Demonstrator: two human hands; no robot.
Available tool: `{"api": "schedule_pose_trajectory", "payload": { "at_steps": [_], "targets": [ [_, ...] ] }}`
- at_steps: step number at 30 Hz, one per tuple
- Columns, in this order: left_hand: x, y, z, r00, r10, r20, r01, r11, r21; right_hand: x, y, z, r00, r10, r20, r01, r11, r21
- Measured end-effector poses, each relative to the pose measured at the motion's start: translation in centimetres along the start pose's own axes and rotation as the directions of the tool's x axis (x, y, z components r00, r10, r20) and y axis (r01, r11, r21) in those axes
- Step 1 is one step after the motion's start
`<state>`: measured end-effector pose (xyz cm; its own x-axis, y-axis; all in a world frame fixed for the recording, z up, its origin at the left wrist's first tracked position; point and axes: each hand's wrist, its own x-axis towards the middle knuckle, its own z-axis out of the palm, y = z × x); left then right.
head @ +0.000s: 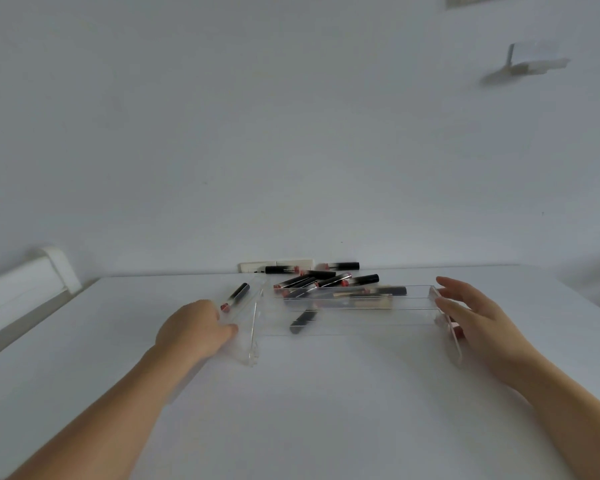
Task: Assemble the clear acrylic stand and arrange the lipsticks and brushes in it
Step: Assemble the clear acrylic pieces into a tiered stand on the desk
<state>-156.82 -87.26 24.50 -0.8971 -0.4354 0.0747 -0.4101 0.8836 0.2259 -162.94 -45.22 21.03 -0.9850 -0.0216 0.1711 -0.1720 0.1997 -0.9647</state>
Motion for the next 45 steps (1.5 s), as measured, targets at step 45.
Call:
{"api": "schedule_pose_trajectory", "payload": {
  "at_steps": [45],
  "targets": [
    [-7.0, 9.7, 3.8, 0.498, 0.807, -0.317, -0.849, 0.528, 0.012, -0.2, -1.0, -0.1, 0.999, 0.040, -0.036, -0.040, 0.999, -0.005]
  ]
}}
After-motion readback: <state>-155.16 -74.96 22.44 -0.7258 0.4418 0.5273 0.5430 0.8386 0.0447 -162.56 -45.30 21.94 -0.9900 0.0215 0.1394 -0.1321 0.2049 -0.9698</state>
